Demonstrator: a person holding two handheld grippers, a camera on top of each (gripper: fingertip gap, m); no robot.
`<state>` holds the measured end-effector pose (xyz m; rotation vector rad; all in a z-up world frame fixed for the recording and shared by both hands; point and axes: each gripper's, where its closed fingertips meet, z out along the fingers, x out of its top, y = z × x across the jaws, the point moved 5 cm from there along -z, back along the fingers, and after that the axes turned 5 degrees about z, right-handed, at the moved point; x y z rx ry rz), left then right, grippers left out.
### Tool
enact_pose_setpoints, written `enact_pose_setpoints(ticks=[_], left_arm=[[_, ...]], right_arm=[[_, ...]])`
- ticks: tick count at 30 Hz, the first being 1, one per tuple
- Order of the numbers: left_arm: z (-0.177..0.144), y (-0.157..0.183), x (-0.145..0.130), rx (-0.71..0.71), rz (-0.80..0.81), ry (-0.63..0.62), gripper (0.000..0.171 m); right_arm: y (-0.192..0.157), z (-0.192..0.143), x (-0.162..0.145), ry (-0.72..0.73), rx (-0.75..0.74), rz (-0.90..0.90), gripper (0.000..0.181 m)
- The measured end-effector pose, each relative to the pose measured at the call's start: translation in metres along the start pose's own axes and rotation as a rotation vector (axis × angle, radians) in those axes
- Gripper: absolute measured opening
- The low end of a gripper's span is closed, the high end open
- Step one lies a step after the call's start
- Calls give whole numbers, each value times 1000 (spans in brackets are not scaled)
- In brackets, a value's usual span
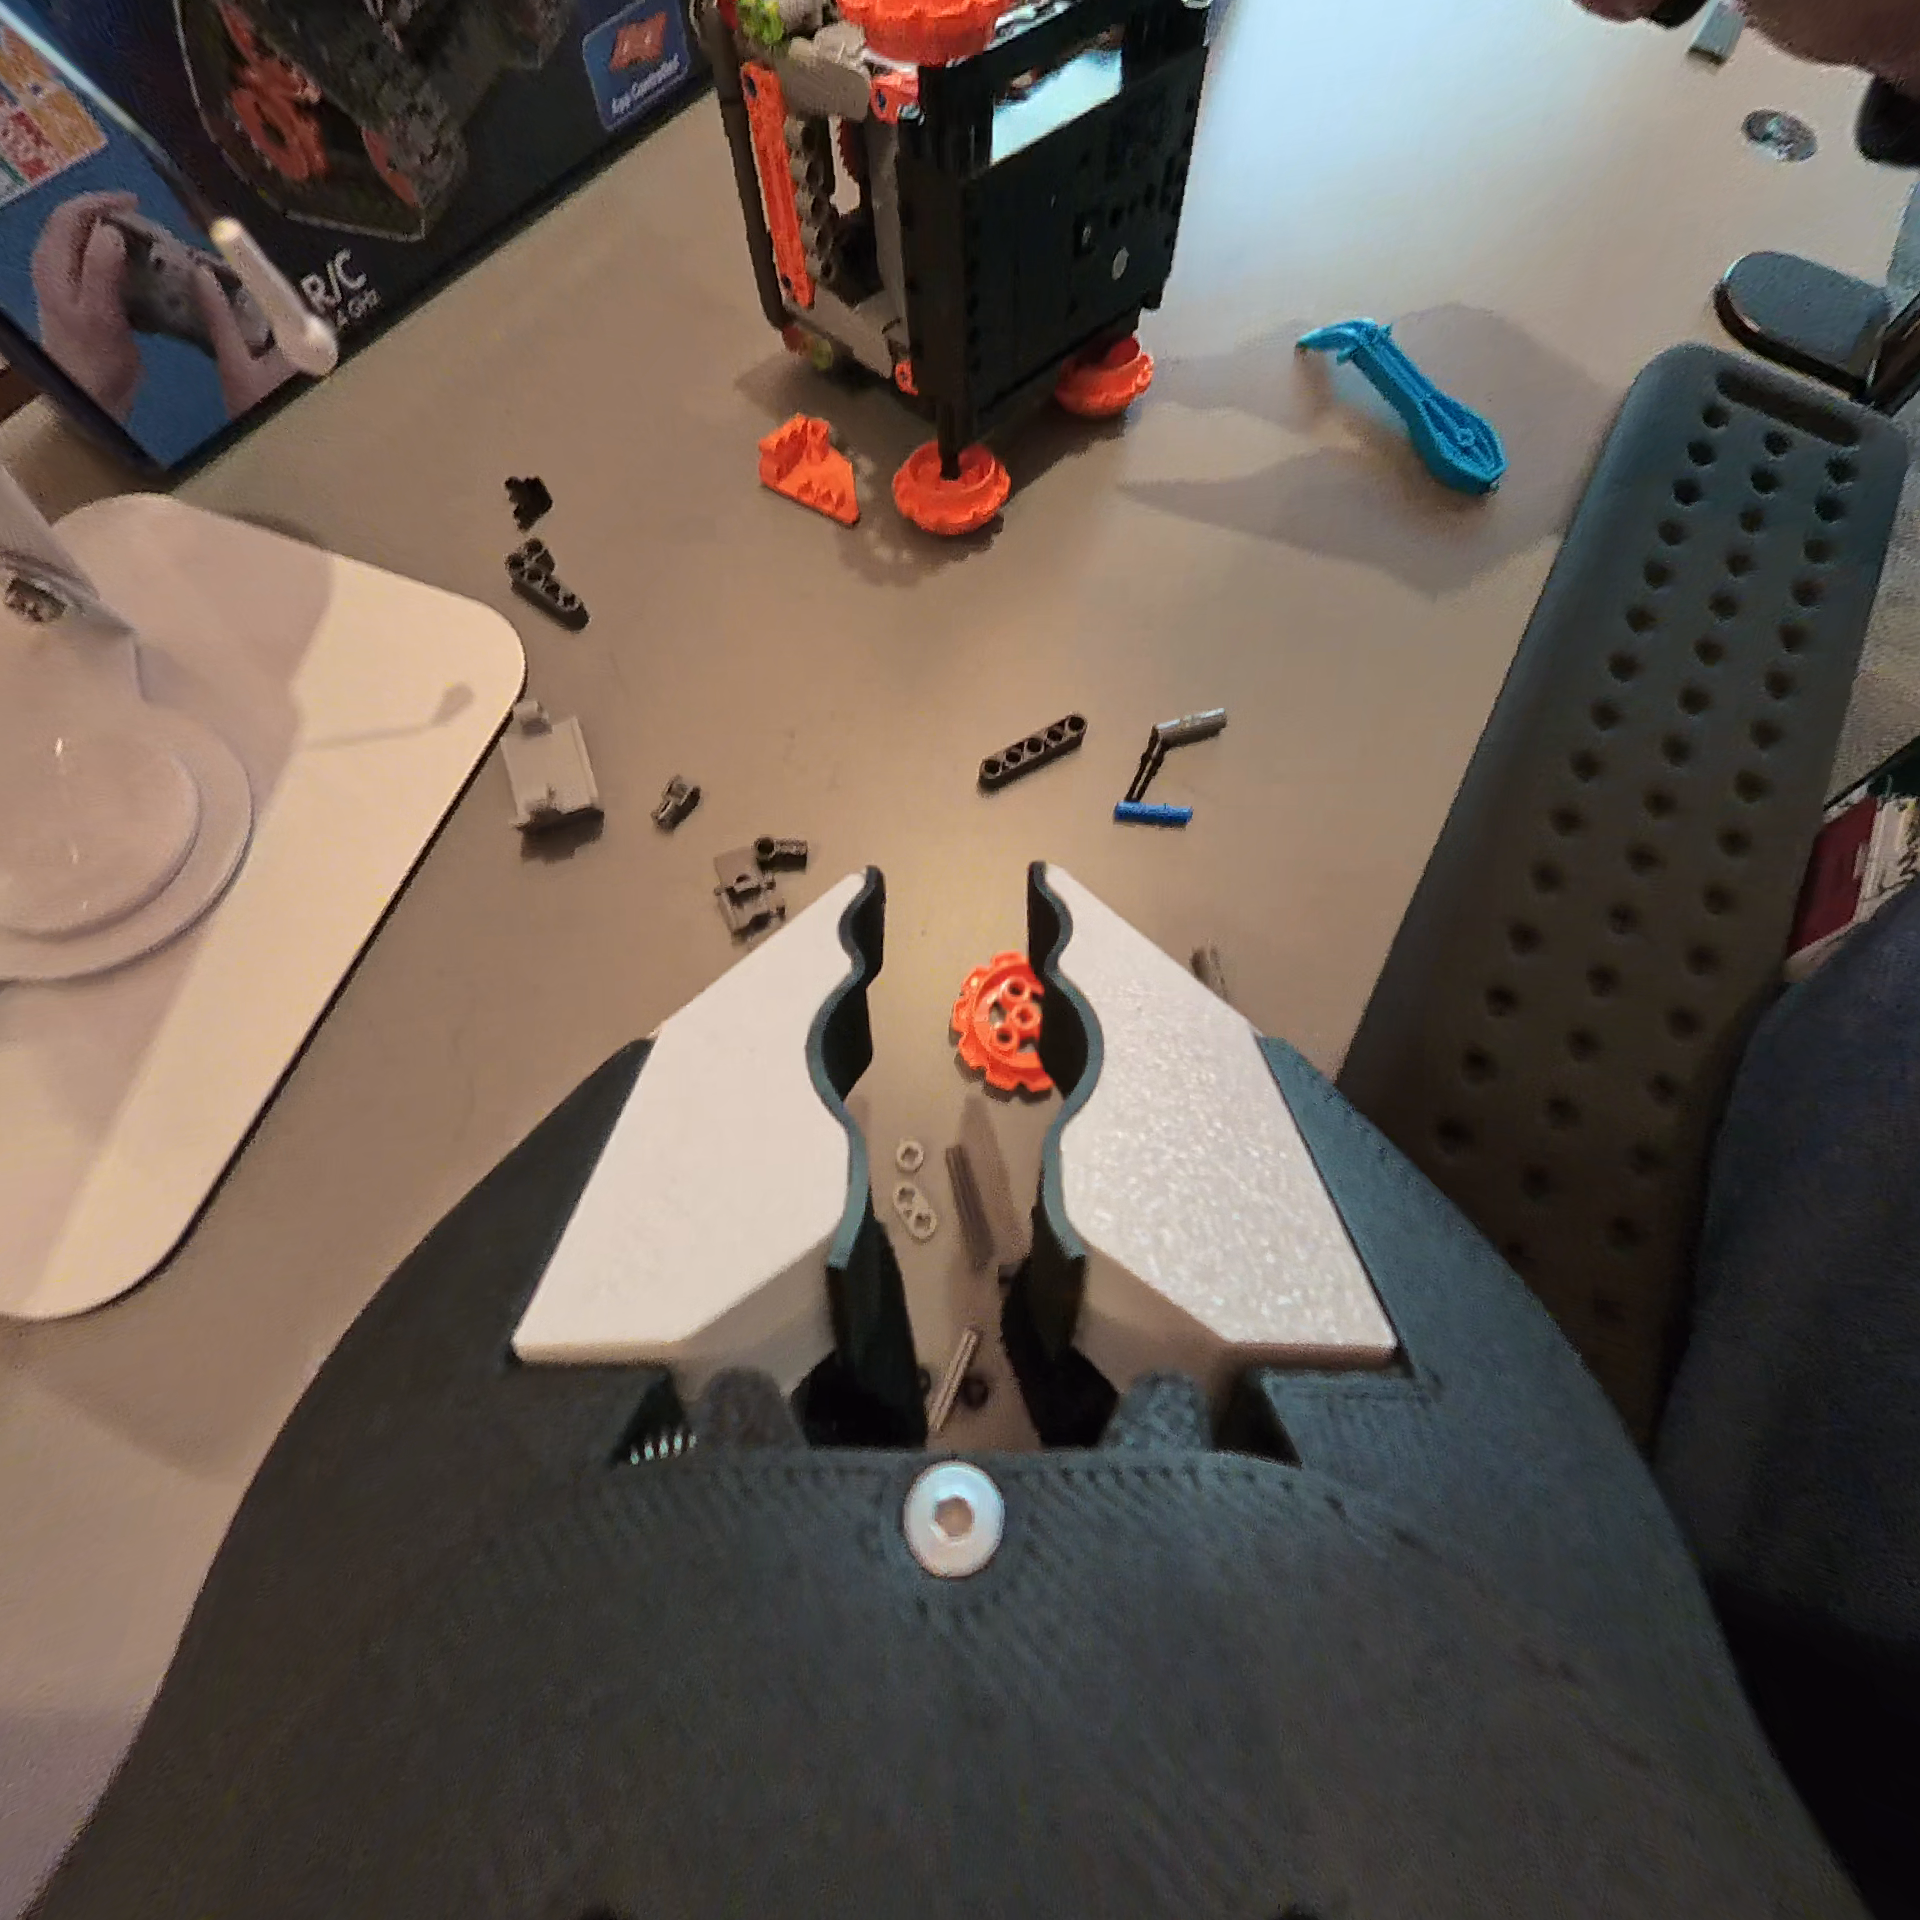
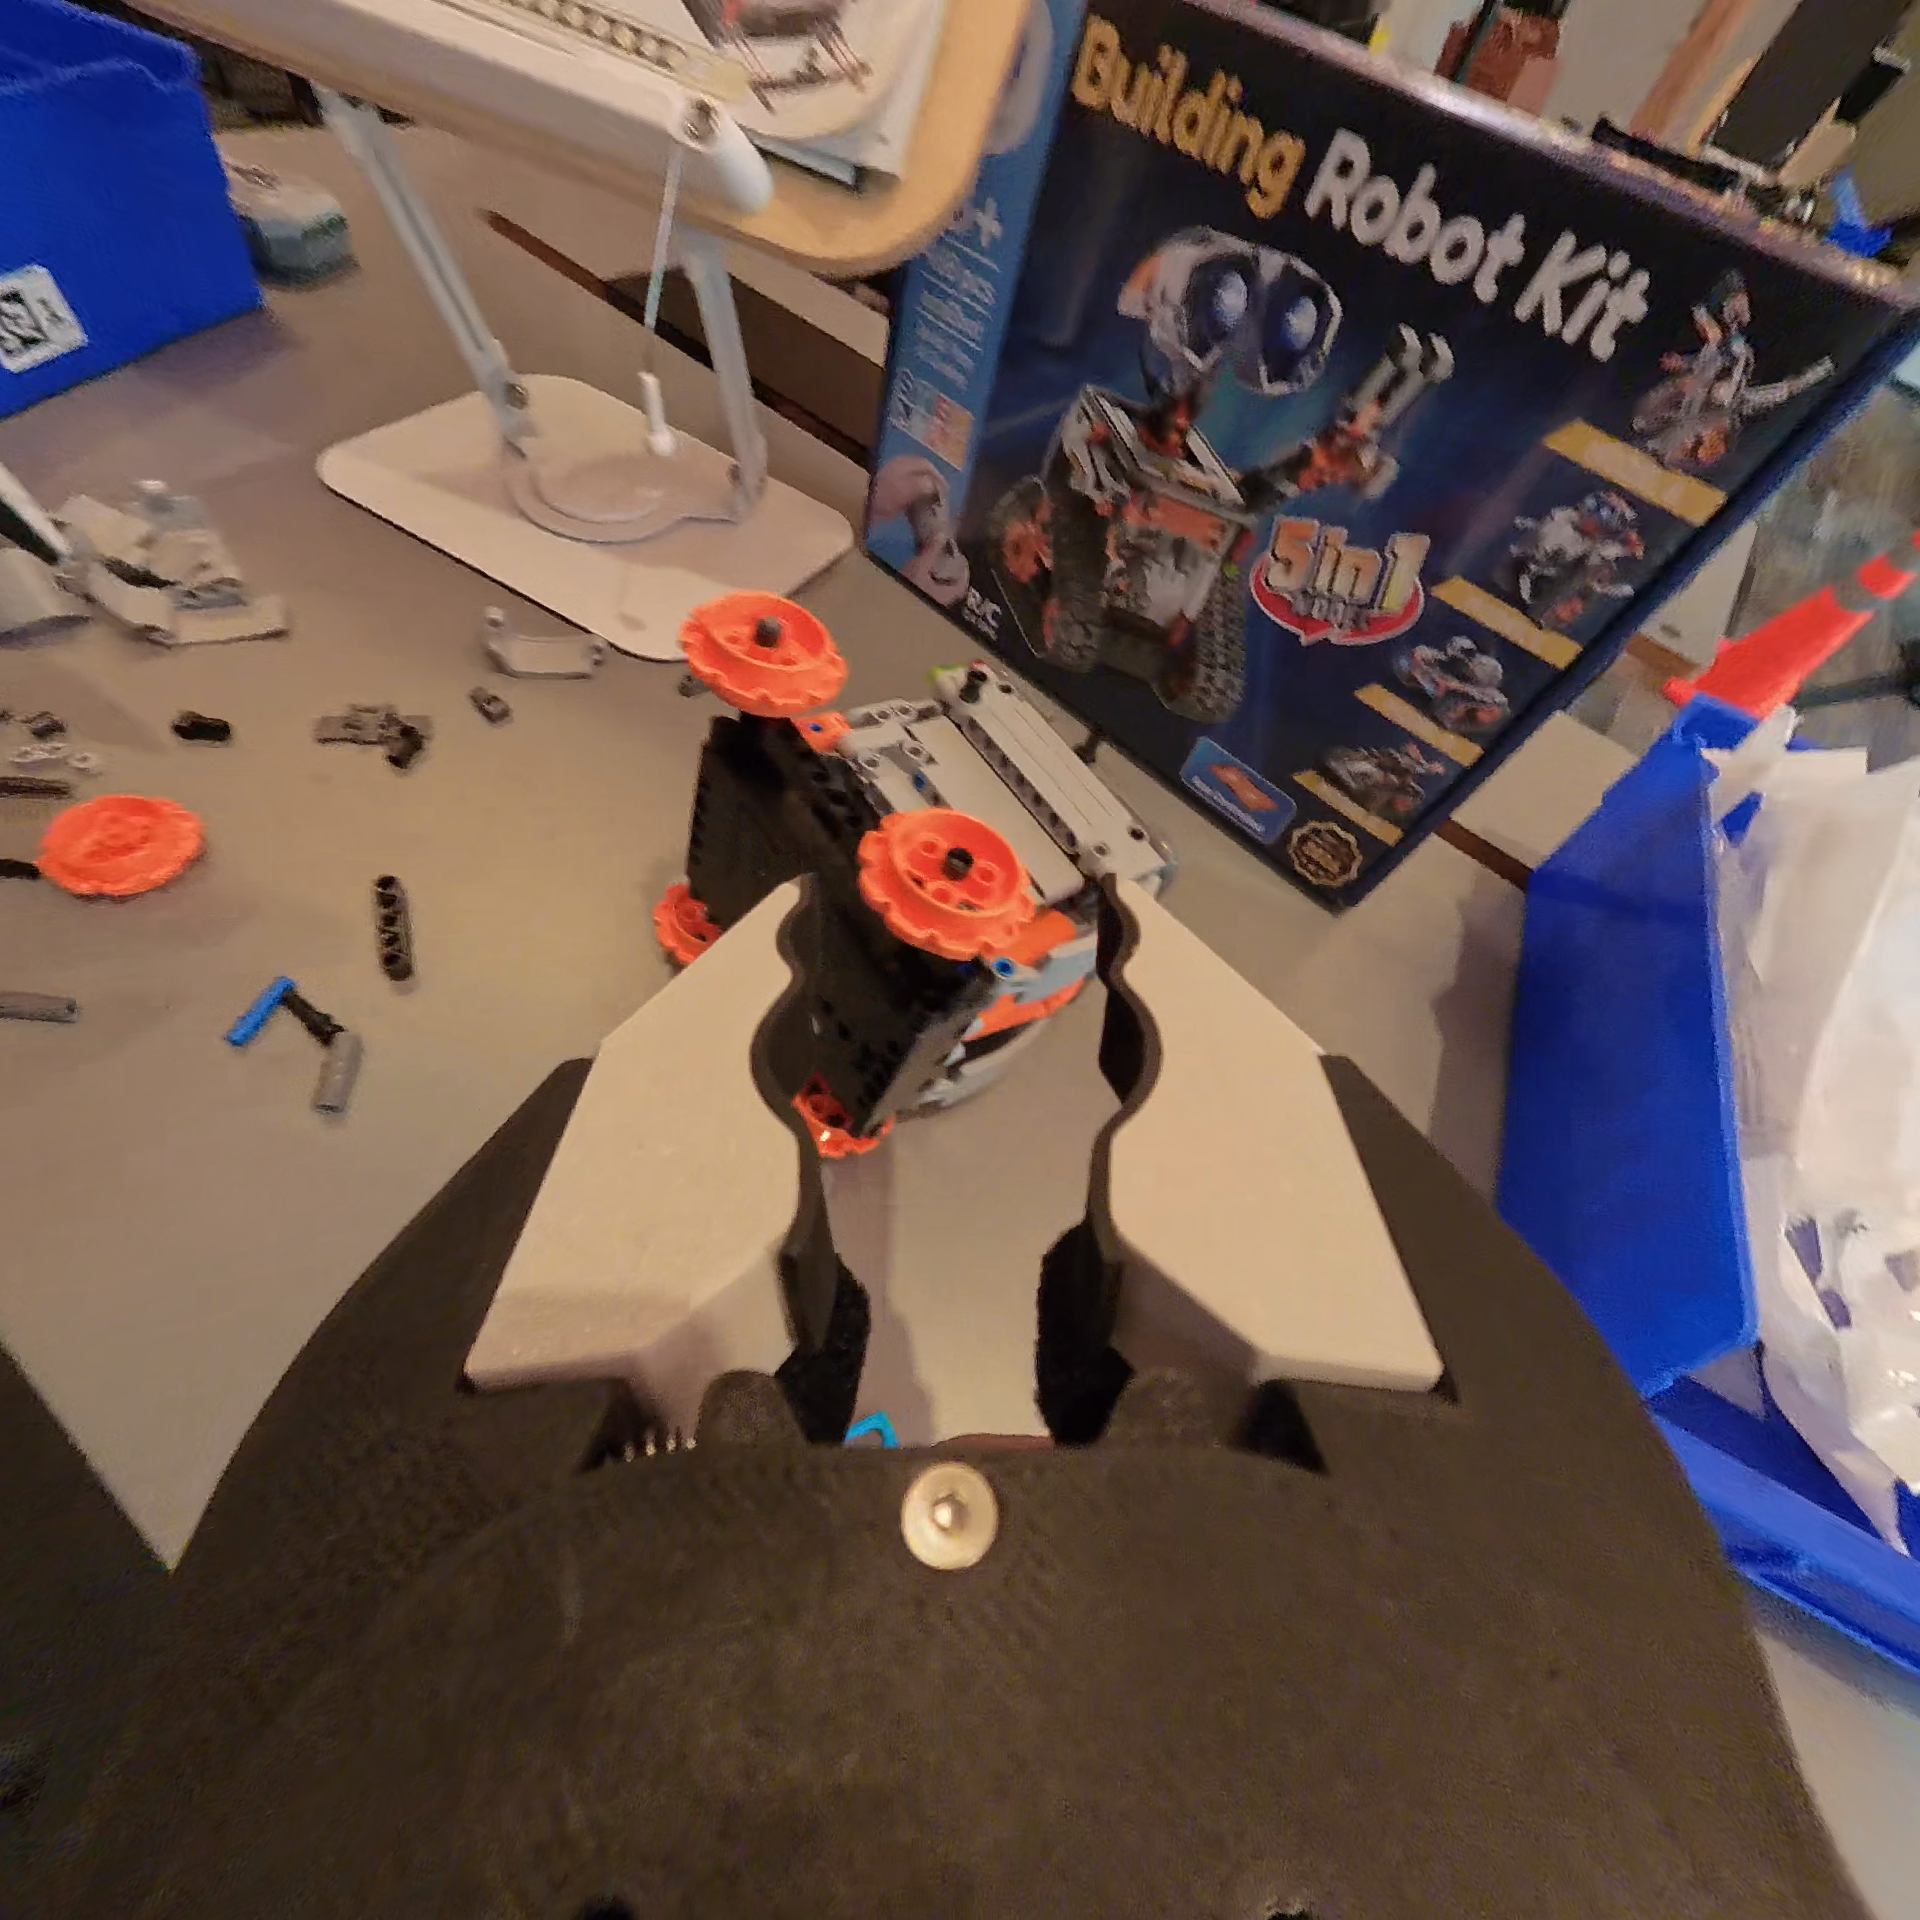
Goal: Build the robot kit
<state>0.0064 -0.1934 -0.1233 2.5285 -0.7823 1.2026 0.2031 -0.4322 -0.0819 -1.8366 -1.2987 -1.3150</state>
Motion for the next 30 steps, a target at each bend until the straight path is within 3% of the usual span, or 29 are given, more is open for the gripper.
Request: enact_pose_setpoints(ticks=[8,13,18,20,26,30], left_arm=[[21,7,7,-37,2,10,26],[26,5,8,-43,-11,18,27],[29,1,12,-49,-14,29,26],[31,1,14,-55,-15,32,26],[35,-2,20,-59,-16,51,27],[37,-6,25,-58,-12,61,29]], right_arm=[[9,16,-6,-26,41,18,42],[5,20,-6,-32,103,27,22],[3,19,-6,-37,140,36,15],[3,19,-6,-40,144,38,16],[11,17,-1,-8,118,66,43],[11,22,-7,-37,149,84,44]])
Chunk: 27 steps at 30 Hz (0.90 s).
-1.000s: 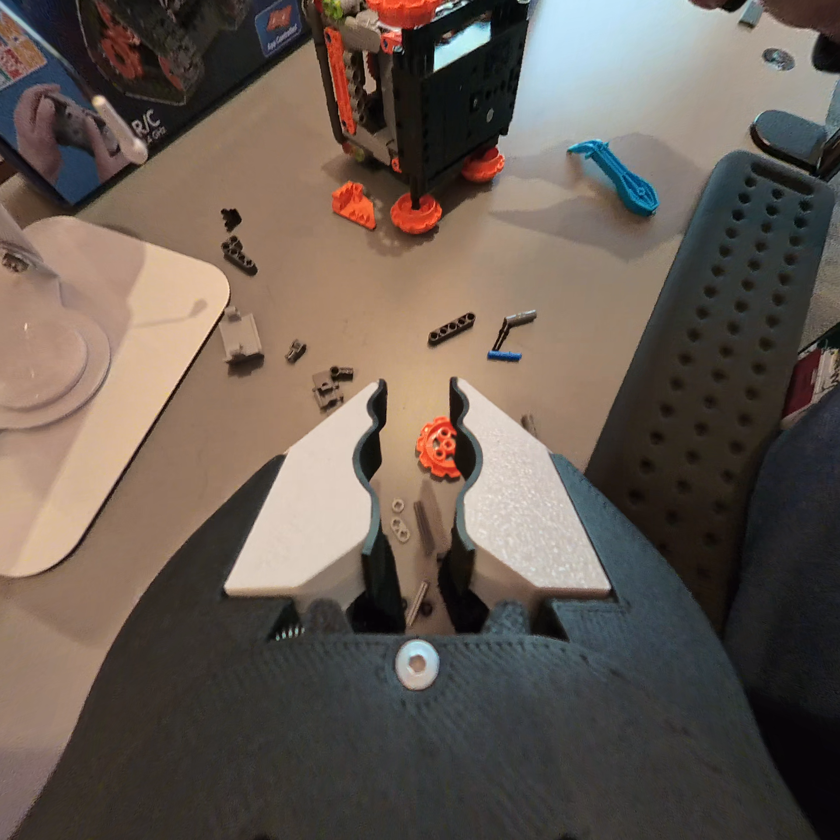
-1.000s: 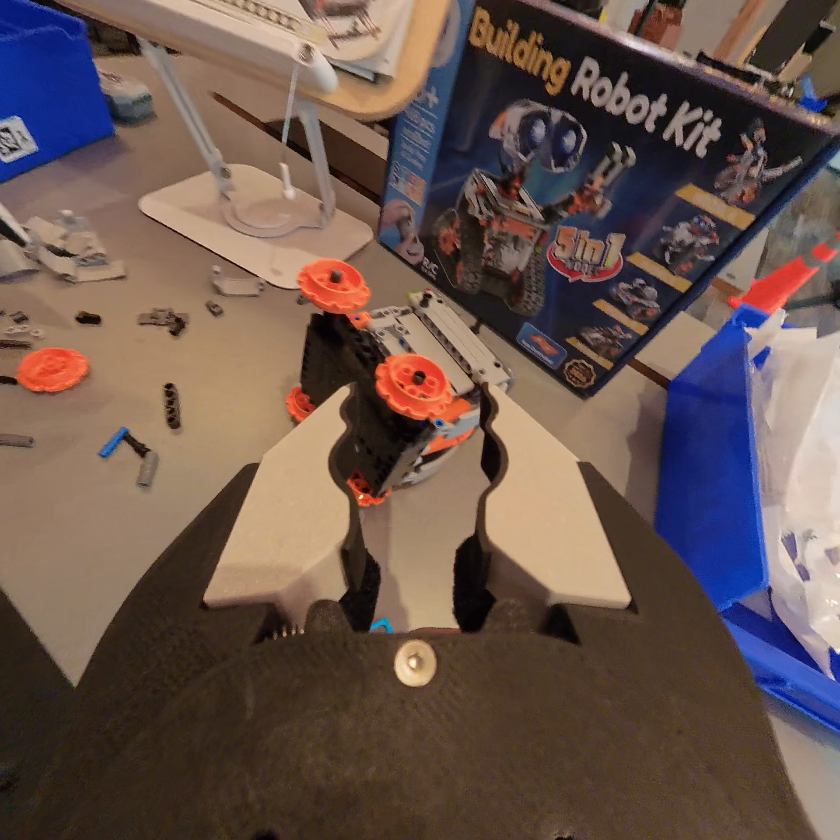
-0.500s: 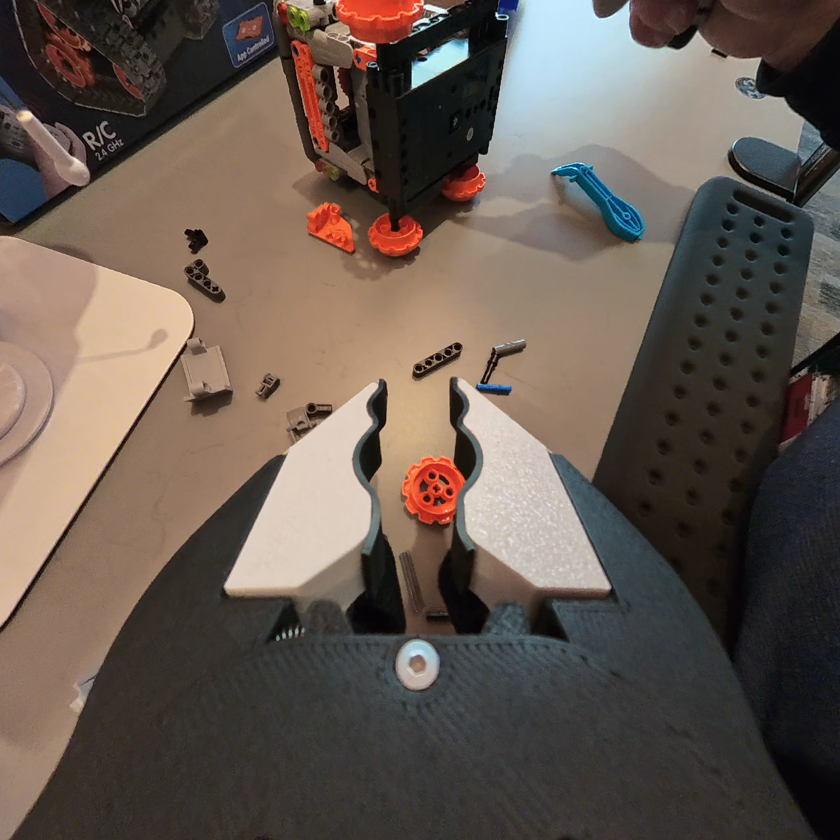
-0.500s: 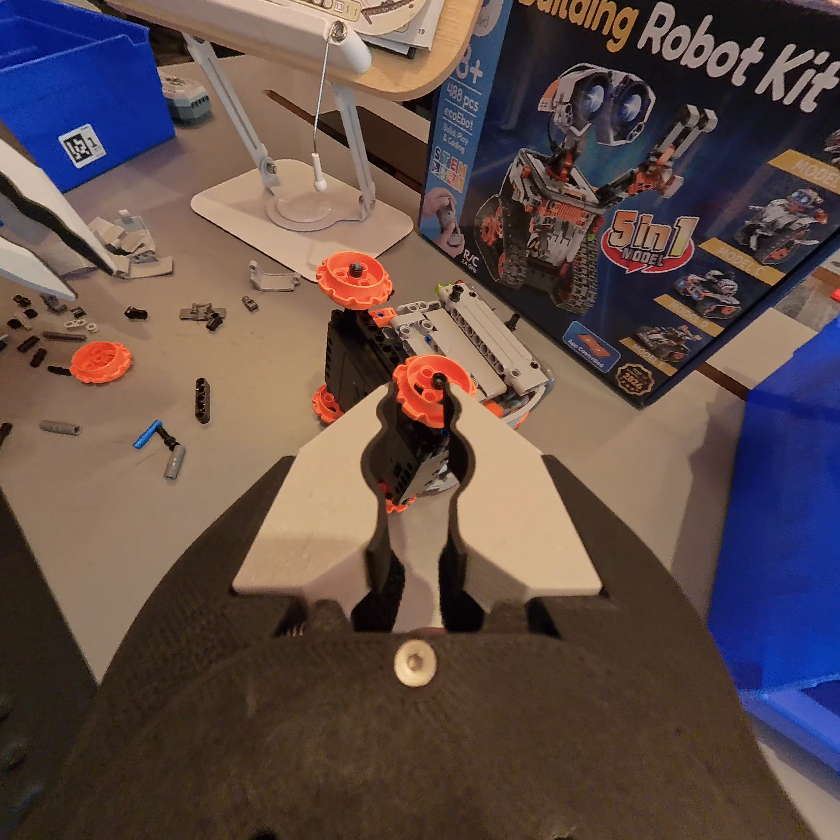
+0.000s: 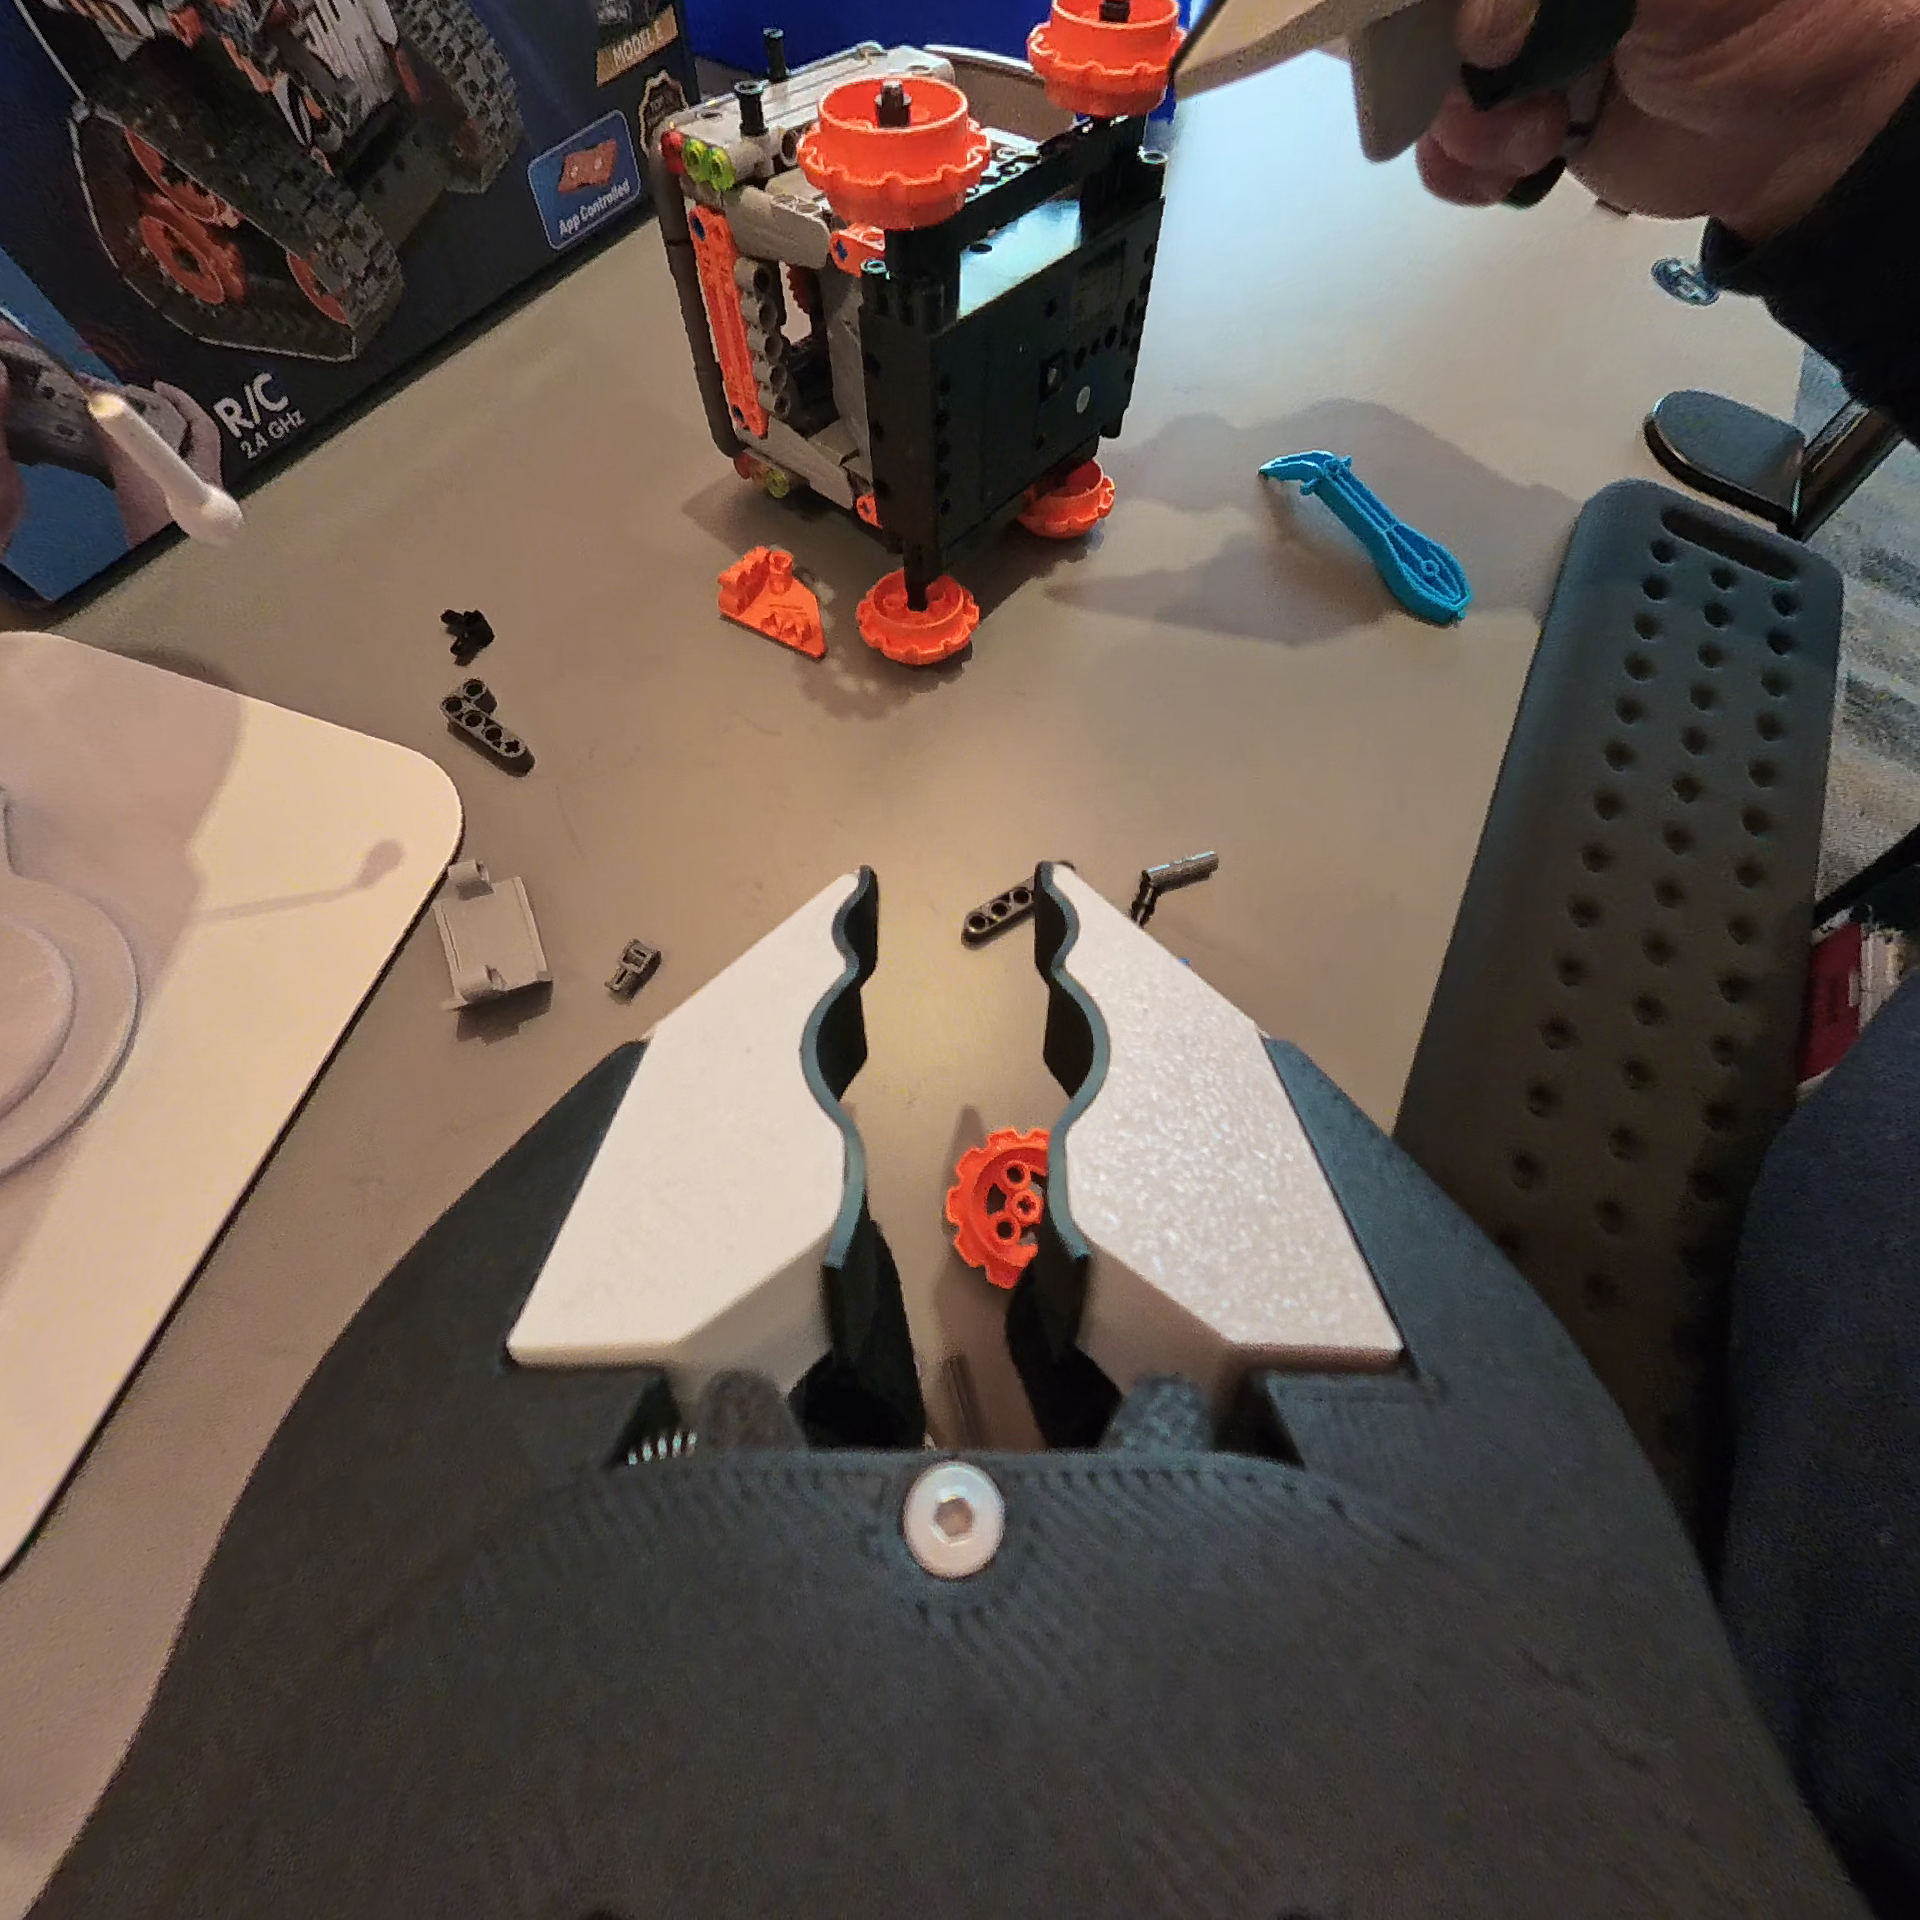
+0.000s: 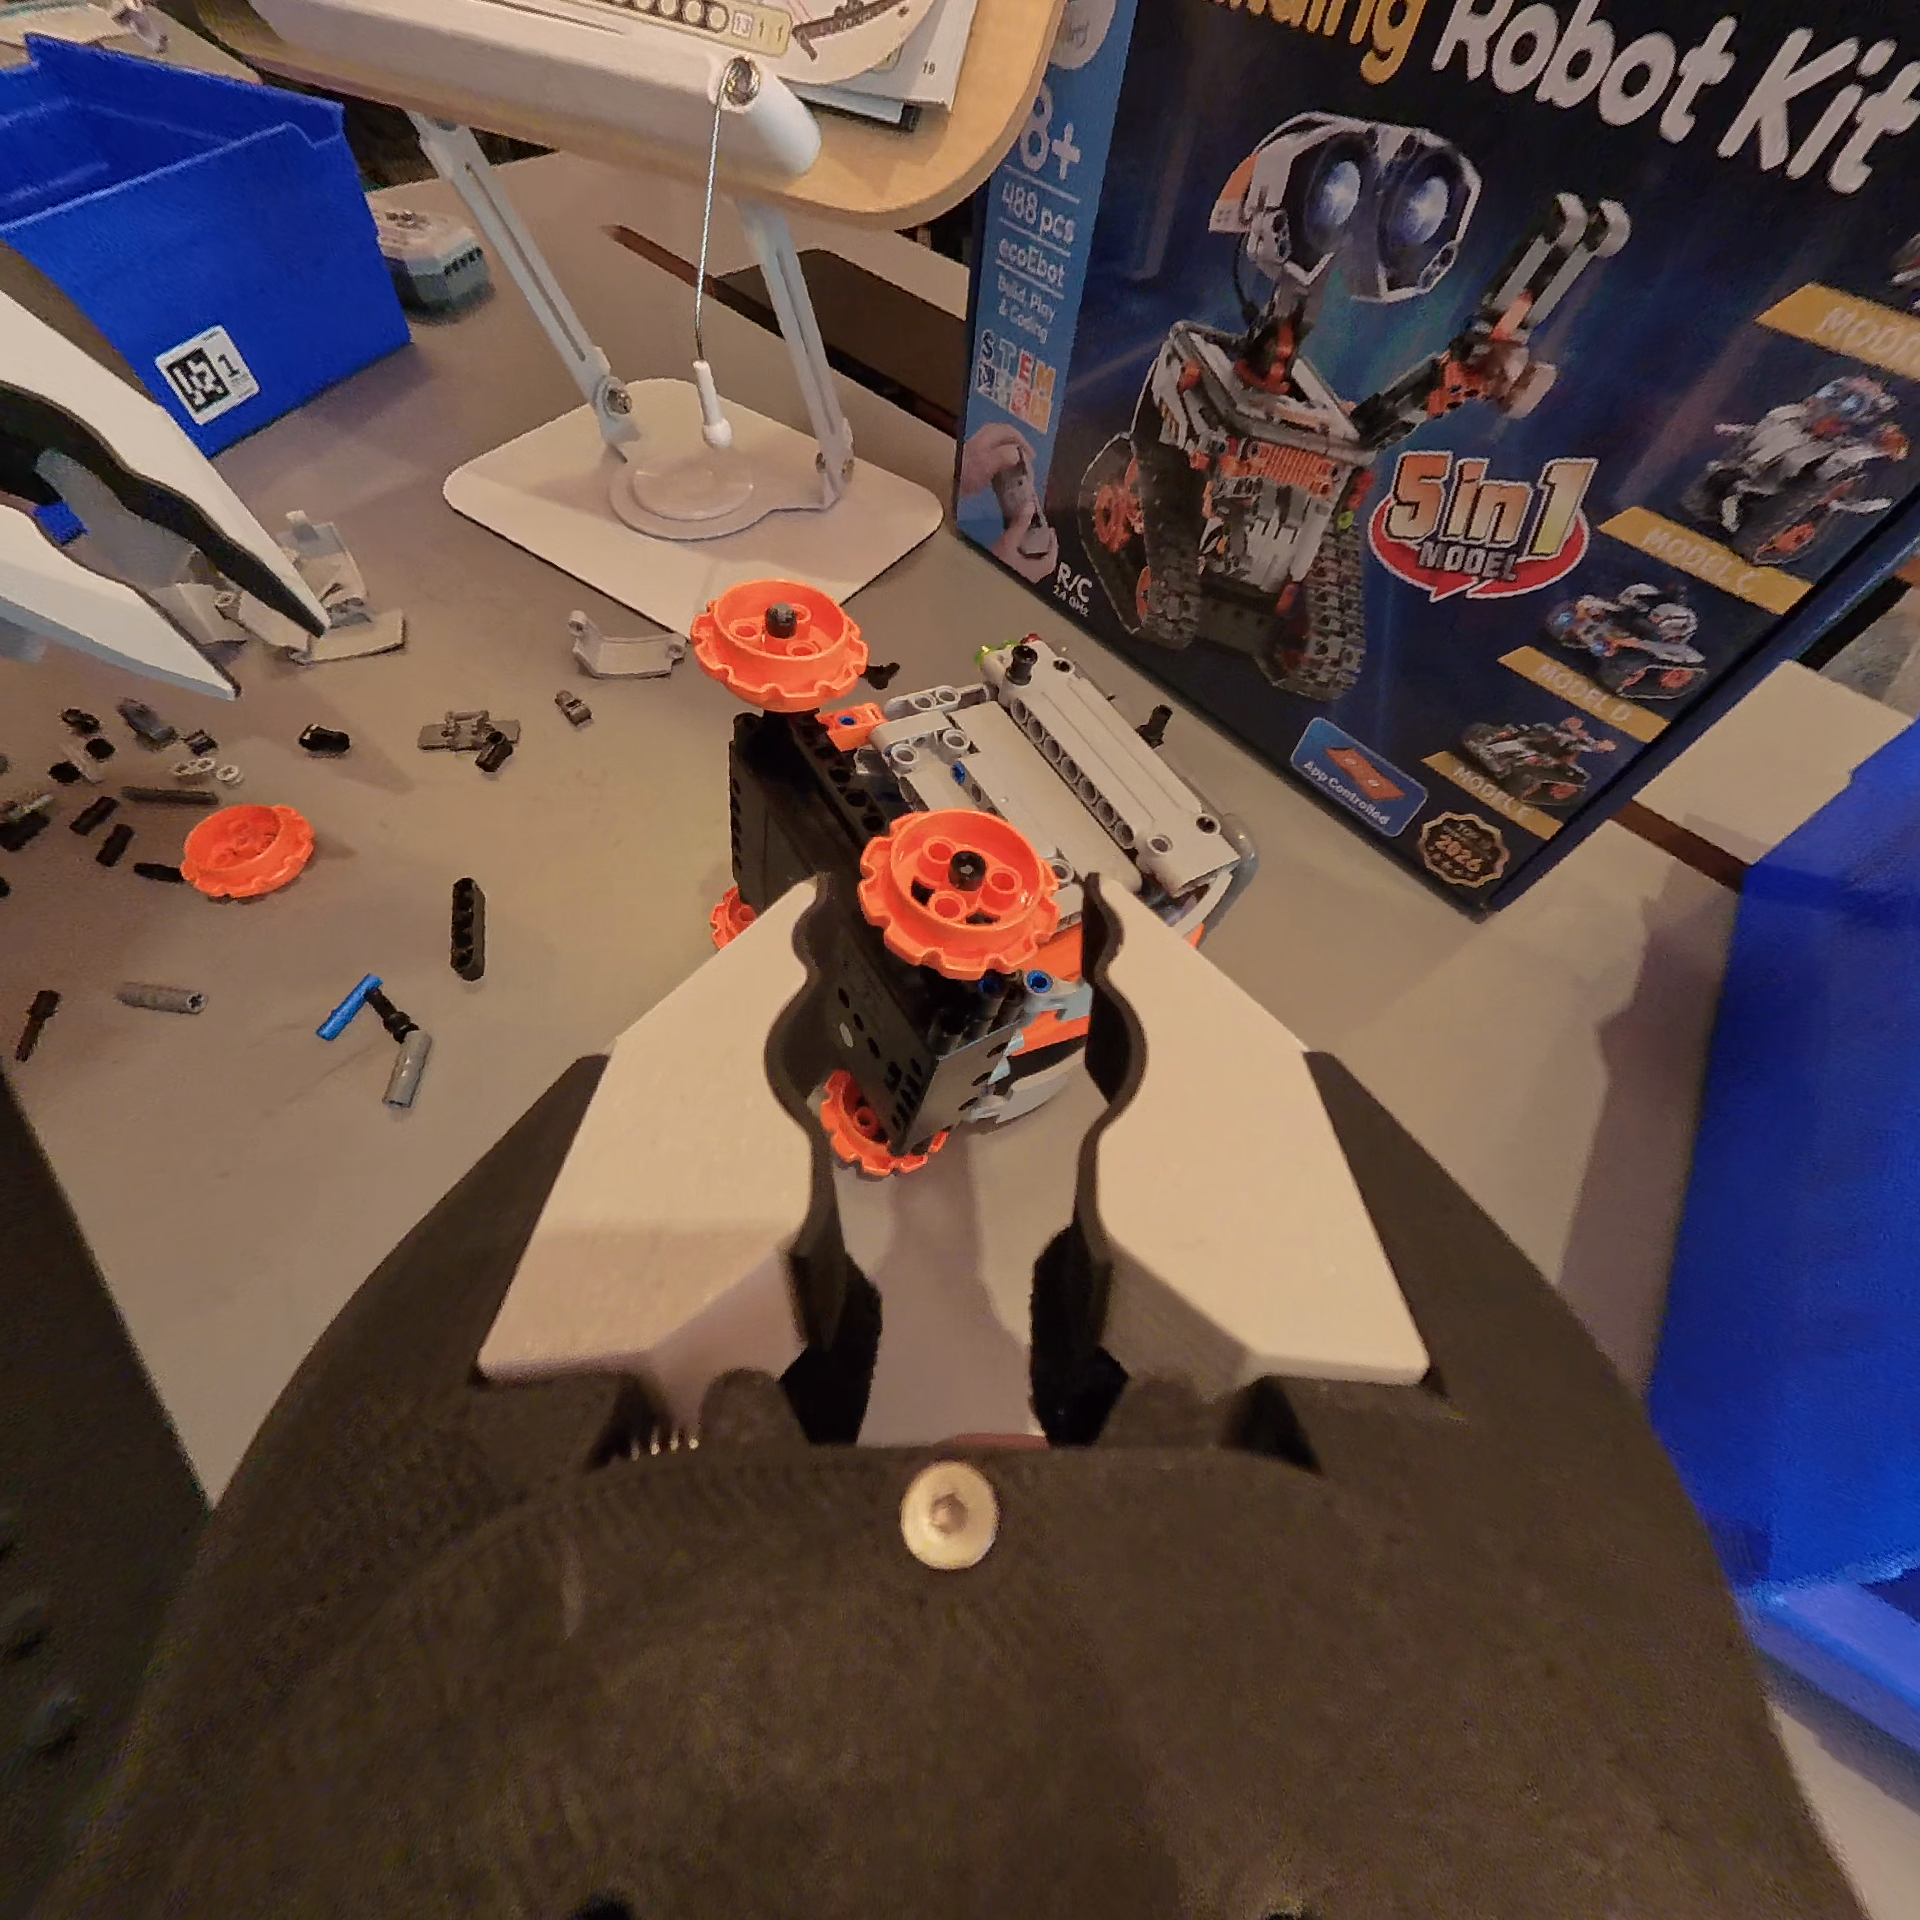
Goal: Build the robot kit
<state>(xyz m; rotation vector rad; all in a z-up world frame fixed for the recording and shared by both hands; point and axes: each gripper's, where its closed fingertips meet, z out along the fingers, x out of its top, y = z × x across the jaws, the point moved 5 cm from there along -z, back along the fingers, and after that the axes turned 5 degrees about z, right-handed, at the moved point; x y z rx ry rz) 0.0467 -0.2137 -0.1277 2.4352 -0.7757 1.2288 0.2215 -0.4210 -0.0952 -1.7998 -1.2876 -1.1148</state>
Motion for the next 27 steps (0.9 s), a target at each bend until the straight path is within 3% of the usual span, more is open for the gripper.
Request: enact_pose_setpoints(ticks=[4,21,27], left_arm=[[3,0,0,-7,5,-6,29],[6,1,15,-15,9,38,29],[-17,17,13,6,45,16,28]], right_arm=[[0,4,-3,-16,18,17,33],[17,0,-5,-12,27,48,32],[17,-4,2,18,34,48,36]])
